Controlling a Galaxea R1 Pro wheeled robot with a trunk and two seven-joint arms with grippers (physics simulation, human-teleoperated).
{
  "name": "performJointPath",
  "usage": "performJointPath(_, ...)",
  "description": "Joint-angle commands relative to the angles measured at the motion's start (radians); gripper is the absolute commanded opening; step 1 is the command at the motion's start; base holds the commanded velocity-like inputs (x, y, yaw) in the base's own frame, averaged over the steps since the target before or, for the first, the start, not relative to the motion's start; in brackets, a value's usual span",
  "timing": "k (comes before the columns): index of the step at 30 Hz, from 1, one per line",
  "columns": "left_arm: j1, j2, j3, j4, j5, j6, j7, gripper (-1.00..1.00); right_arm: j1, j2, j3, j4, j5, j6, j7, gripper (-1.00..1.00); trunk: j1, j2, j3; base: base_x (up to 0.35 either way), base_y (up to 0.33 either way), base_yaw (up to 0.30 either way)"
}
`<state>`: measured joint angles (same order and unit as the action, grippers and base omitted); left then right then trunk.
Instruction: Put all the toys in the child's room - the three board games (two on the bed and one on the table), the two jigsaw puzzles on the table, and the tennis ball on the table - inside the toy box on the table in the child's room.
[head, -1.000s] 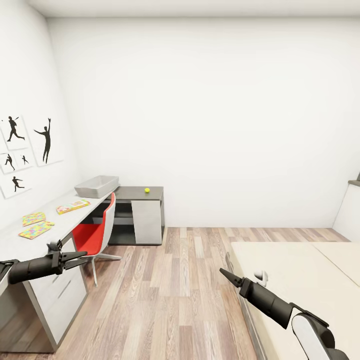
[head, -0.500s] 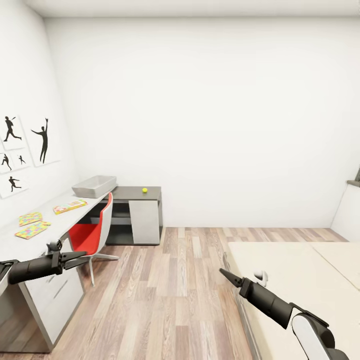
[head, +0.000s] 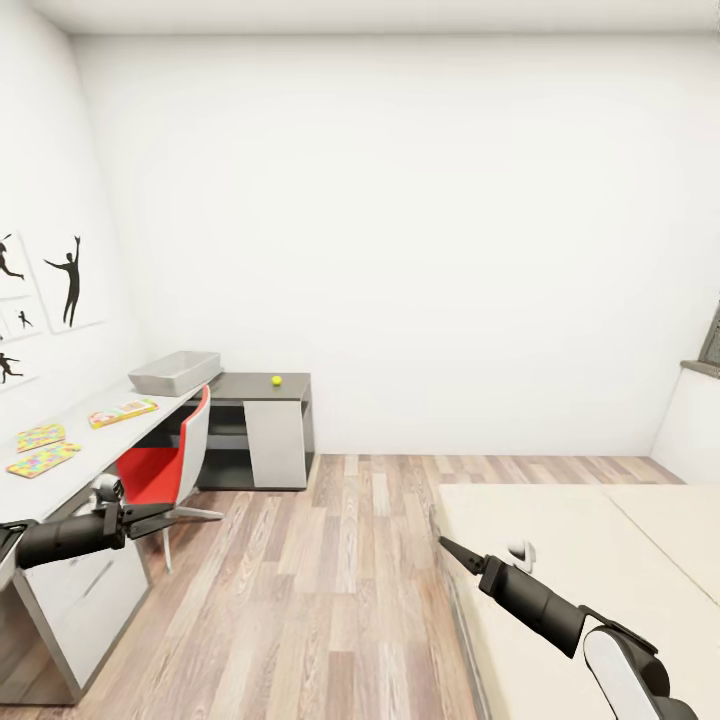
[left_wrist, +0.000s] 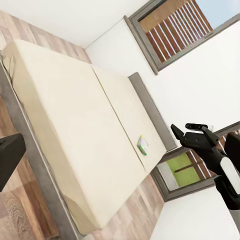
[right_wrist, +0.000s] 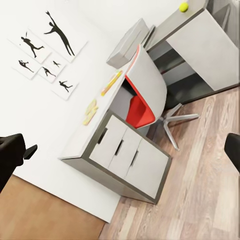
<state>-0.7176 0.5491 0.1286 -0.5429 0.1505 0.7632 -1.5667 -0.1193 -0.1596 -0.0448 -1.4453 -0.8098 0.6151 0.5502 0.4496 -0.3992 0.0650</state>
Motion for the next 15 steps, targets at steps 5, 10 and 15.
performJointPath(5, 0.0, 0.0, 0.001, 0.0, -0.001, 0.01, -0.004, 1.0, 0.0, 0.0, -0.001, 0.0, -0.006, 0.008, 0.001, 1.0, 0.0, -0.001, 0.0, 0.0, -0.26, 0.0)
performJointPath(10, 0.0, 0.0, 0.002, 0.0, 0.0, 0.01, -0.004, 1.0, 0.0, 0.0, -0.001, 0.0, -0.006, 0.008, 0.001, 1.0, 0.0, -0.001, 0.0, 0.0, -0.242, 0.0)
performJointPath(15, 0.0, 0.0, 0.002, 0.0, 0.0, 0.01, -0.004, 1.0, 0.0, 0.0, -0.001, 0.0, -0.006, 0.008, 0.001, 1.0, 0.0, -0.001, 0.0, 0.0, -0.107, 0.0)
